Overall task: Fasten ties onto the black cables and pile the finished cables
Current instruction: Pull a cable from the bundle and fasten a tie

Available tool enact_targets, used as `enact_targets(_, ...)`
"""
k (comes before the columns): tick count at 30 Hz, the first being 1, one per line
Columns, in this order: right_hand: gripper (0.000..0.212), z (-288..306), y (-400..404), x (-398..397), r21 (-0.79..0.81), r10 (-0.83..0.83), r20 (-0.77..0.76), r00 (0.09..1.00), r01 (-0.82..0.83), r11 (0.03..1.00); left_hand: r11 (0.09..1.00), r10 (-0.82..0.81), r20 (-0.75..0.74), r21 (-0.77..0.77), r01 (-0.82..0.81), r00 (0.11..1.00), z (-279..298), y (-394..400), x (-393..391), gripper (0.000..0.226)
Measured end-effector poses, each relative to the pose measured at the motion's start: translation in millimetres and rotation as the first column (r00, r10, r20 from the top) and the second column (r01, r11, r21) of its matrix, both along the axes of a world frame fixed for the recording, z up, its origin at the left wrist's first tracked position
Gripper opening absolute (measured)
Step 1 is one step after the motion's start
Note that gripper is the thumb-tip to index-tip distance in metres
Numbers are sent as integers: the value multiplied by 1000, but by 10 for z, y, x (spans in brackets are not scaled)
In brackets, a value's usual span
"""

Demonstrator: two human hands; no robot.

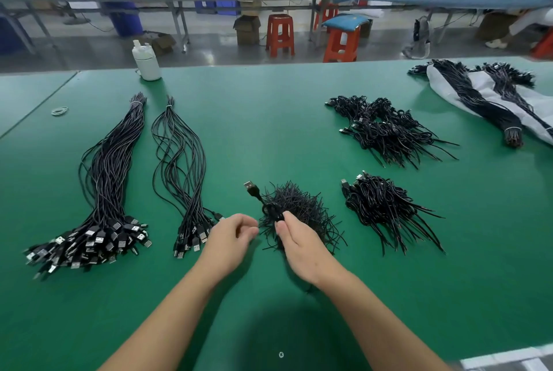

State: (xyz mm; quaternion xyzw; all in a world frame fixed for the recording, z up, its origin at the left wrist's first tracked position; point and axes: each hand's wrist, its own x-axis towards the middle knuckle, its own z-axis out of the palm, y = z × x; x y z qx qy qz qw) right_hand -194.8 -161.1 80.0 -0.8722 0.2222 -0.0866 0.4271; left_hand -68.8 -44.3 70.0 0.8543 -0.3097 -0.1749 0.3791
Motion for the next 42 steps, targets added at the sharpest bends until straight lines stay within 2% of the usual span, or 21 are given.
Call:
enact_targets(2, 32, 16, 39, 7, -36, 44, -2, 999, -44, 998, 993, -32, -40, -115, 27, 999, 96, -31, -56, 14)
enact_targets(5, 31, 41, 59, 18, -127, 91, -46, 995, -96, 987, 993, -30, 23, -113, 32, 999, 166, -51, -103, 23)
enact_targets(9, 28, 47, 33, 29, -155, 70, -68, 995, -80, 985, 987, -40, 81, -155, 52, 996, 191, -36, -125, 40)
enact_targets(11, 23, 46, 30, 32, -147, 58, -67, 996, -67, 987, 982, -33, 62, -184, 44, 998, 175, -24, -118, 35)
enact_targets(14, 29, 66, 23, 38, -141, 43, -30, 999, -47, 989, 974, -71, 21, -213, 73, 997, 190, -11, -118, 21)
enact_targets(19, 21, 86, 12, 47, -139, 12, 35, 999, -7, 990, 974, -89, -47, -211, 77, 995, 249, -24, -173, 17)
enact_targets(20, 22, 88, 11, 54, -134, -16, 44, 999, 22, 991, 978, -84, -10, -191, 80, 996, 253, -27, -196, 19)
enact_targets(22, 26, 109, -3, 60, -48, -80, 58, 995, 83, 995, 990, -69, 224, -103, 94, 972, 272, -13, -243, 14)
enact_targets(23, 28, 130, -23, 57, 29, -100, 55, 993, 99, 995, 992, -76, 406, -65, 112, 911, 296, 2, -266, 8)
enact_targets(24, 29, 158, -44, 51, 105, -101, 39, 994, 97, 990, 988, -102, 591, -36, 152, 800, 317, 17, -279, 4)
enact_targets(26, 30, 210, -72, 28, 248, -57, 5, 998, 54, 967, 948, -192, 836, 23, 317, 513, 344, 41, -243, 4)
enact_targets(27, 30, 230, -71, 20, 343, -29, 8, 1000, 24, 939, 911, -241, 880, 60, 409, 408, 364, 44, -227, 10)
enact_targets(28, 28, 250, -64, 12, 452, -2, 22, 1000, -9, 892, 872, -292, 887, 94, 480, 358, 393, 44, -214, 18)
enact_targets(29, 25, 273, -55, 10, 552, 29, 39, 999, -46, 833, 839, -343, 872, 117, 531, 350, 424, 40, -196, 24)
enact_targets(31, 21, 316, -35, 5, 675, 79, 69, 994, -105, 730, 818, -402, 809, 108, 565, 428, 469, 39, -159, 25)
enact_targets(33, 24, 333, -17, 1, 722, 95, 91, 991, -131, 680, 852, -357, 713, -17, 524, 603, 475, 46, -159, 17)
enact_targets(35, 25, 331, 14, 9, 731, 92, 103, 990, -138, 669, 888, -239, 589, -188, 419, 772, 457, 46, -190, 11)
enact_targets(37, 25, 322, 52, 33, 712, 75, 95, 993, -121, 692, 918, -88, 438, -313, 243, 895, 445, 30, -238, 16)
enact_targets(39, 27, 319, 72, 51, 663, 67, 68, 995, -96, 743, 936, 15, 279, -343, 85, 960, 437, 0, -266, 19)
enact_targets(40, 28, 316, 67, 50, 601, 78, 50, 996, -92, 794, 942, 37, 225, -333, 41, 974, 430, -17, -269, 20)
enact_targets(42, 31, 317, 48, 33, 355, 128, 3, 992, -121, 927, 952, 46, 150, -305, 2, 988, 420, -42, -255, 22)
